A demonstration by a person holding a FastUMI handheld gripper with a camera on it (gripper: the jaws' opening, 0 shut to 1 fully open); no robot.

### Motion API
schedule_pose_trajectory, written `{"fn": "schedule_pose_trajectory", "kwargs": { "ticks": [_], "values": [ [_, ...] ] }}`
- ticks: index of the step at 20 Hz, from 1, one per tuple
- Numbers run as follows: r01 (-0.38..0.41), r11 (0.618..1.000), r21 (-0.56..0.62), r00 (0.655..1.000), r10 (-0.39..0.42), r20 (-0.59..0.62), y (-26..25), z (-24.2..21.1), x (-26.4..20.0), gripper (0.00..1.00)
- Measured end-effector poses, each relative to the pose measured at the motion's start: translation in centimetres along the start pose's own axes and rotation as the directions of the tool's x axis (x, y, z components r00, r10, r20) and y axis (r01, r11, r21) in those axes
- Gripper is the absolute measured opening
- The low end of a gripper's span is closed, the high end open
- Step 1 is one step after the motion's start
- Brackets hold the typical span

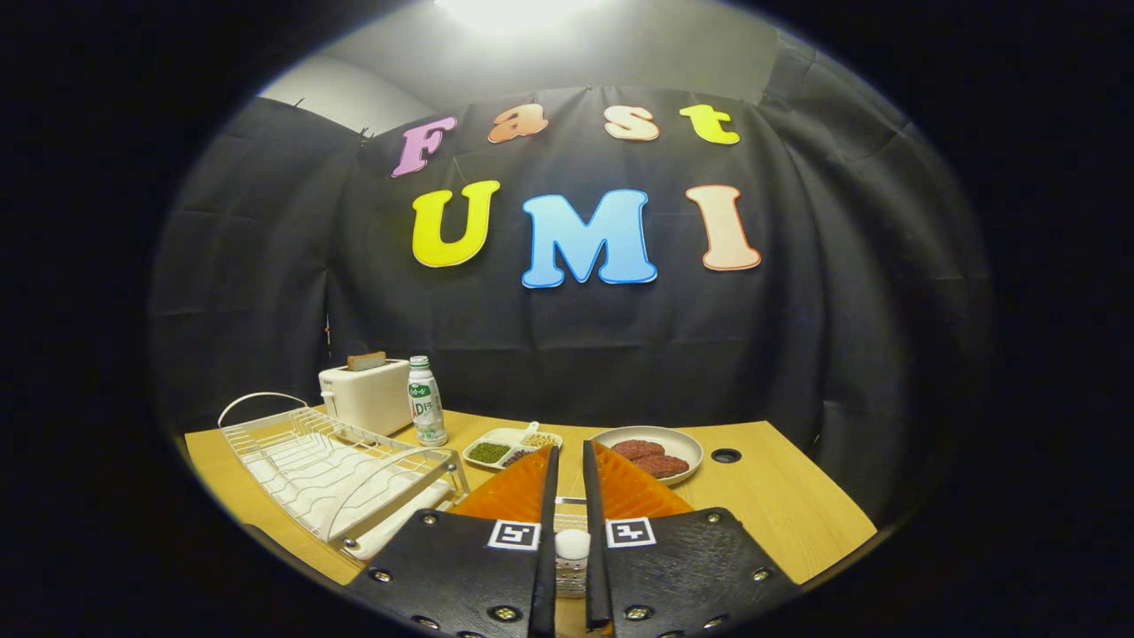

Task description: Take the plate from the dish rack, then take the spoon from the basket and place it into the plate.

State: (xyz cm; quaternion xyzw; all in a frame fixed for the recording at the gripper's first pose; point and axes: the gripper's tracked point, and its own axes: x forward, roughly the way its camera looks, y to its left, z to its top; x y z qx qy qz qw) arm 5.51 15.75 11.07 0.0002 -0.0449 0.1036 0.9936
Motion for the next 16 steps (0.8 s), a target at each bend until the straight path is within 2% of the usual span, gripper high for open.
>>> {"fn": "schedule_pose_trajectory", "kwargs": {
  "ticks": [4,8,11,16],
  "values": [
    [0.045,0.998,-0.045,0.999,-0.046,-0.015,-1.1,4.0,-1.6,0.12],
    [0.091,0.995,-0.041,0.996,-0.092,-0.011,-1.9,8.2,-4.9,0.13],
    [0.123,0.99,-0.065,0.992,-0.125,-0.018,-2.2,9.6,-7.7,0.12],
    [0.152,0.988,-0.038,0.988,-0.154,-0.03,-0.8,10.6,-10.6,0.13]
  ]
}}
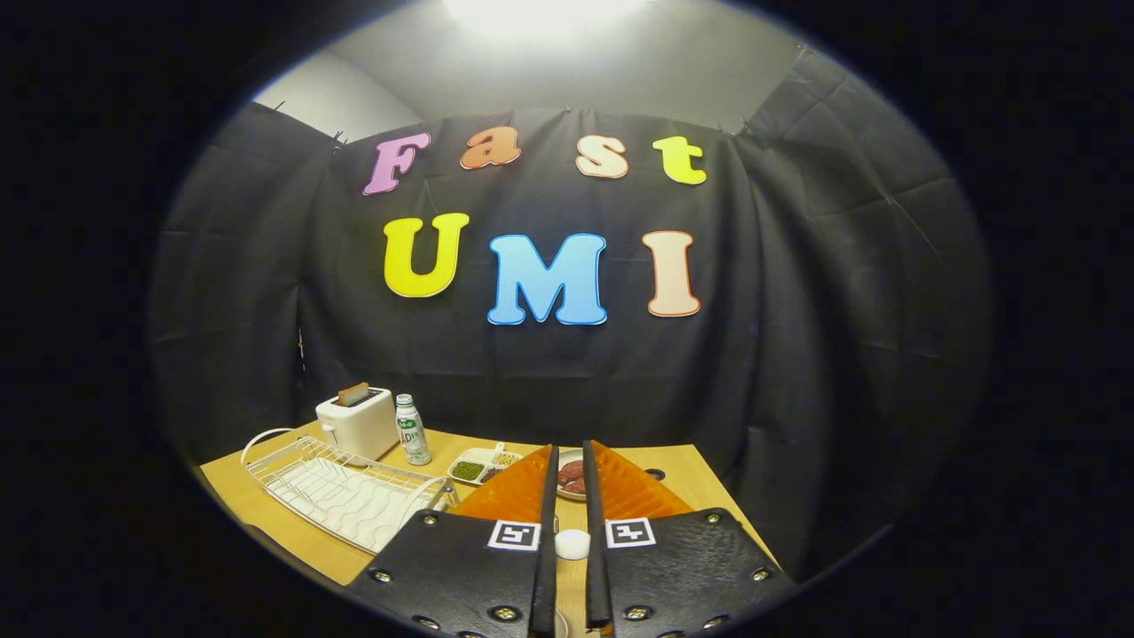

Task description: Take the plate from the dish rack, then take the spoon from the basket and place it into the plate.

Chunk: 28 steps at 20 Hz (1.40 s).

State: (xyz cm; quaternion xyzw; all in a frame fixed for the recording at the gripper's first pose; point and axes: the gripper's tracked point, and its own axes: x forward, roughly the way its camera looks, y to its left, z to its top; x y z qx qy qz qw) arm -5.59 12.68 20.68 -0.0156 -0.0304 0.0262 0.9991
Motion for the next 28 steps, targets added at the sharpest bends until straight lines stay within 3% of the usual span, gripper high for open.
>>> {"fn": "schedule_pose_trajectory", "kwargs": {
  "ticks": [12,28],
  "values": [
    [-0.041,0.999,0.008,0.995,0.042,-0.096,2.9,-3.4,-2.5,0.12],
    [-0.144,0.99,0.006,0.958,0.141,-0.252,8.0,-10.4,-1.4,0.13]
  ]
}}
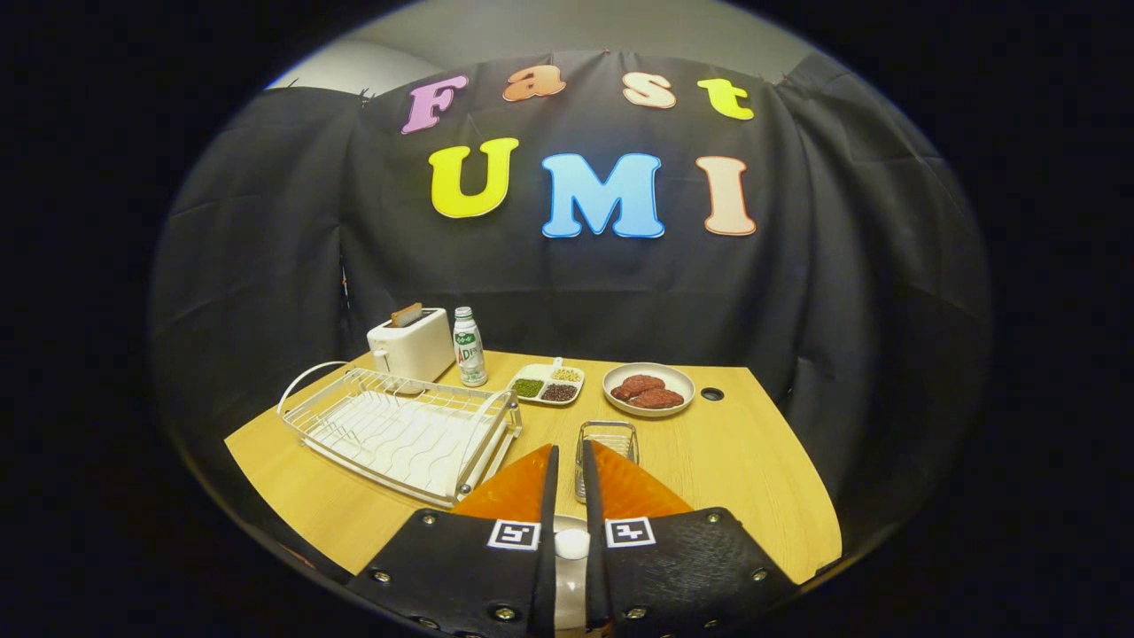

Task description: Take the plate from the dish rack, then take the spoon from the basket and place it into the plate.

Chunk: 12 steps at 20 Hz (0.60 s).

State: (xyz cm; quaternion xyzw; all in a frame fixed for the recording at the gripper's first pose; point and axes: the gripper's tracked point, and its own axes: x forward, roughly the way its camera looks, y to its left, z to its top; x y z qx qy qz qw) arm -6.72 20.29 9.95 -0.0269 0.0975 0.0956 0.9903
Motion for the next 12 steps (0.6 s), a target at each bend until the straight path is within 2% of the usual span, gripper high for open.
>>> {"fn": "schedule_pose_trajectory", "kwargs": {
  "ticks": [12],
  "values": [
    [-0.106,0.993,-0.051,0.989,0.1,-0.112,3.3,-4.0,5.4,0.13]
  ]
}}
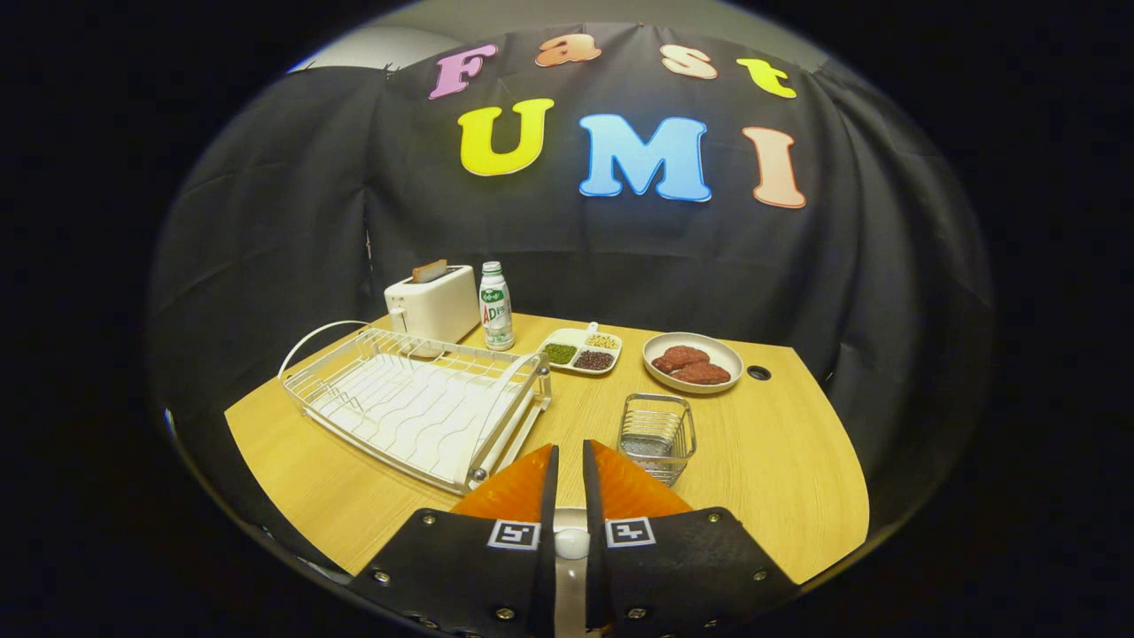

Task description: Take the plate from the dish rack, then take the spoon from the basket and place it into the plate.

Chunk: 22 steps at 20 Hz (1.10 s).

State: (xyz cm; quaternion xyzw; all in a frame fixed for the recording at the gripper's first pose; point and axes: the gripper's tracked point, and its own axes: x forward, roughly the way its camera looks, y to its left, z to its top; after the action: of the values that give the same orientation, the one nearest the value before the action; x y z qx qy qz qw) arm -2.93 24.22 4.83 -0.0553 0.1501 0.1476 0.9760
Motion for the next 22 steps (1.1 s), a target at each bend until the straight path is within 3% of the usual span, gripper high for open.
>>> {"fn": "schedule_pose_trajectory", "kwargs": {
  "ticks": [5,8,11,16,22],
  "values": [
    [-0.022,1.0,-0.01,0.997,0.021,-0.08,0.4,-1.5,1.6,0.15],
    [0.004,1.0,0.007,0.999,-0.004,-0.049,-1.2,-0.1,1.2,0.18],
    [0.07,0.997,0.024,0.998,-0.07,-0.002,-4.0,1.9,-0.6,0.36],
    [0.179,0.979,0.102,0.977,-0.189,0.102,-9.1,5.2,-5.4,0.36],
    [0.287,0.947,0.143,0.914,-0.316,0.255,-13.6,9.9,-12.4,0.36]
  ]
}}
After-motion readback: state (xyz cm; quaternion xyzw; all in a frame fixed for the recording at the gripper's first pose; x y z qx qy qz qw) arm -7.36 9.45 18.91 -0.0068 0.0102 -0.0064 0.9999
